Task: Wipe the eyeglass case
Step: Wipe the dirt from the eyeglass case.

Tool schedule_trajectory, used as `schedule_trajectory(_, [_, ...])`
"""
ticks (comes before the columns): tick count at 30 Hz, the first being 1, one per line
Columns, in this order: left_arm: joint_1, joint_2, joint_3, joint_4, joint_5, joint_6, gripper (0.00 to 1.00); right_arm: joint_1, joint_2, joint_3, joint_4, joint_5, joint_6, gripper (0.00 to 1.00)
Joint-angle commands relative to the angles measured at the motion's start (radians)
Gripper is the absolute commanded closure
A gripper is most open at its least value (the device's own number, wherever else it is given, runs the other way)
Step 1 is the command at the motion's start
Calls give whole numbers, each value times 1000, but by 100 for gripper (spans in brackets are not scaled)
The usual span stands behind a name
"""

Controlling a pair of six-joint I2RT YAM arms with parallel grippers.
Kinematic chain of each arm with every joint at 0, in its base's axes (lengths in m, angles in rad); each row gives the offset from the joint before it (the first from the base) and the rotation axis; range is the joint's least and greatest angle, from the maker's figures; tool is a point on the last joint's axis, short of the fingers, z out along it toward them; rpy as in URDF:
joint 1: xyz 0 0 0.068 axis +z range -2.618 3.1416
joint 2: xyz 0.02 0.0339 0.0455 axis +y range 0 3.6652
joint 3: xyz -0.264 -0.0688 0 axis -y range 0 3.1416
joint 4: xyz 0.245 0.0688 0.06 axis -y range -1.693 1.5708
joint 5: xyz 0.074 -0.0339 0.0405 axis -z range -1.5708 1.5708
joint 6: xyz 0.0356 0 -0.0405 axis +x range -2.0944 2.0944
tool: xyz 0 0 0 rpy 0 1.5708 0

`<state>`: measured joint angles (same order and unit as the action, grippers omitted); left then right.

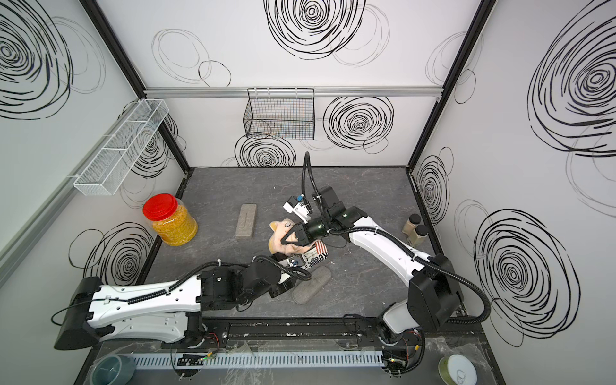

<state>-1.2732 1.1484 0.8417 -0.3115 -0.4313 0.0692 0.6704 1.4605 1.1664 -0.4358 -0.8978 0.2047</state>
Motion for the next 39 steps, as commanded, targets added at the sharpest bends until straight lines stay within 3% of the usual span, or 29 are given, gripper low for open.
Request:
schedule_trajectory(1, [22, -21, -8, 85, -28, -25, 39, -24, -54, -21, -66, 21, -21, 98])
schedule_trajectory(5, [44, -57, -30, 84, -11, -46, 40, -105, -128, -47, -159, 86, -61, 99])
schedule_trajectory(11, [62, -88, -47, 89, 9, -61, 40, -206, -248, -113, -125, 96, -72, 100])
schedule_trajectory(26, [51, -64, -13, 89, 9, -52, 40, 36, 0, 34, 16, 19, -8, 100])
schedule_trajectory(34, [51, -67, -18, 91, 0, -51, 40, 8, -9, 35, -51, 73, -11, 100])
schedule_trajectory(39, [51, -70, -28, 93, 3, -58, 40, -118, -101, -16, -151, 86, -56, 100])
